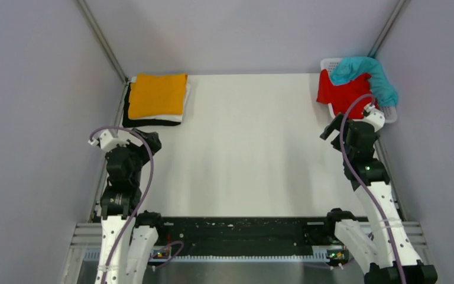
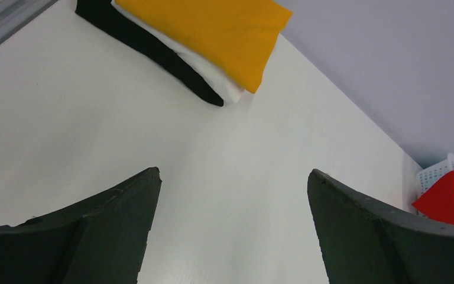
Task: Fold and stack the t-shirts
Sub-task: Grab crumpled tshirt from bin with the right arm
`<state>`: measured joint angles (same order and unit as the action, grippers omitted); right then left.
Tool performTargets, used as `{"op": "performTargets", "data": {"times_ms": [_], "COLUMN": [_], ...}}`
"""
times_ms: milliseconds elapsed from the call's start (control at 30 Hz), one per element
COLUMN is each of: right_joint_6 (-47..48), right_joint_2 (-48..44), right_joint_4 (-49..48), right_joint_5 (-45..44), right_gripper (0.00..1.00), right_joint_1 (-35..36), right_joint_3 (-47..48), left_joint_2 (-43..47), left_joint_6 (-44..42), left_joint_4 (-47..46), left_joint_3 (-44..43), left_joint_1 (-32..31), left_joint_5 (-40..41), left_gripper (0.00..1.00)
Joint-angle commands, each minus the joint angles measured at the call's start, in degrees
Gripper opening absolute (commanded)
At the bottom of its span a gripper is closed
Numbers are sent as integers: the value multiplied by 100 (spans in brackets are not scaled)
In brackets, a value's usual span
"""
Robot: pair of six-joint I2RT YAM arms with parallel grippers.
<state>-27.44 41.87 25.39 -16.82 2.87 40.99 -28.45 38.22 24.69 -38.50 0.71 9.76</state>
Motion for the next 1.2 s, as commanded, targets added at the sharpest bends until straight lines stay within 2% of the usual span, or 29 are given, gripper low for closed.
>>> {"op": "performTargets", "data": {"times_ms": [0, 67, 133, 200, 267, 433, 533, 633, 733, 800, 833, 867, 1000, 1167], "right_joint_6": [468, 556, 674, 576, 557, 701, 682, 545, 443, 442, 440, 450, 533, 751], "right_joint_2": [720, 1440, 2243, 3060, 3773, 5390, 6199, 6769, 6978, 6974, 6906, 6821, 5999, 4953], "right_joint_4": [-706, -785, -808, -692, -628, -459, 26, 304, 326, 325, 326, 327, 305, 398], "right_joint_5": [-202, -19, 559, 661, 320, 249, -48, -285, -267, -216, -235, -240, 85, 1273], "right_gripper": [99, 99, 99, 99, 99, 98, 91, 81, 65, 34, 12, 0, 0, 0], "right_joint_1": [-58, -213, -584, -903, -1066, -1269, -1285, -1313, -1333, -1331, -1333, -1333, -1333, -1046], "right_joint_3": [876, 1411, 2041, 2685, 3215, 4183, 4801, 5033, 5029, 5088, 5141, 5215, 5667, 6331], "left_joint_2": [-238, -492, -644, -727, -741, -667, -652, -659, -651, -636, -624, -615, -545, -426], "left_joint_6": [-40, -48, -89, -121, -152, -171, -204, -219, -201, -192, -184, -188, -144, -26], "left_joint_4": [-169, -244, -381, -503, -523, -503, -508, -469, -411, -371, -368, -354, -271, -175], "left_joint_3": [-93, -168, -145, -95, -45, 42, 53, 47, 29, 15, 10, -3, -27, 2], "left_joint_1": [8, 8, 8, 10, 8, 8, 8, 8, 10, 12, 9, 8, 8, 8], "left_joint_5": [-463, -778, -1035, -1259, -1211, -610, -553, -414, -259, -207, -201, -214, -285, -482], "left_gripper": [99, 99, 99, 99, 99, 99, 99, 99, 99, 99, 99, 99, 99, 99]}}
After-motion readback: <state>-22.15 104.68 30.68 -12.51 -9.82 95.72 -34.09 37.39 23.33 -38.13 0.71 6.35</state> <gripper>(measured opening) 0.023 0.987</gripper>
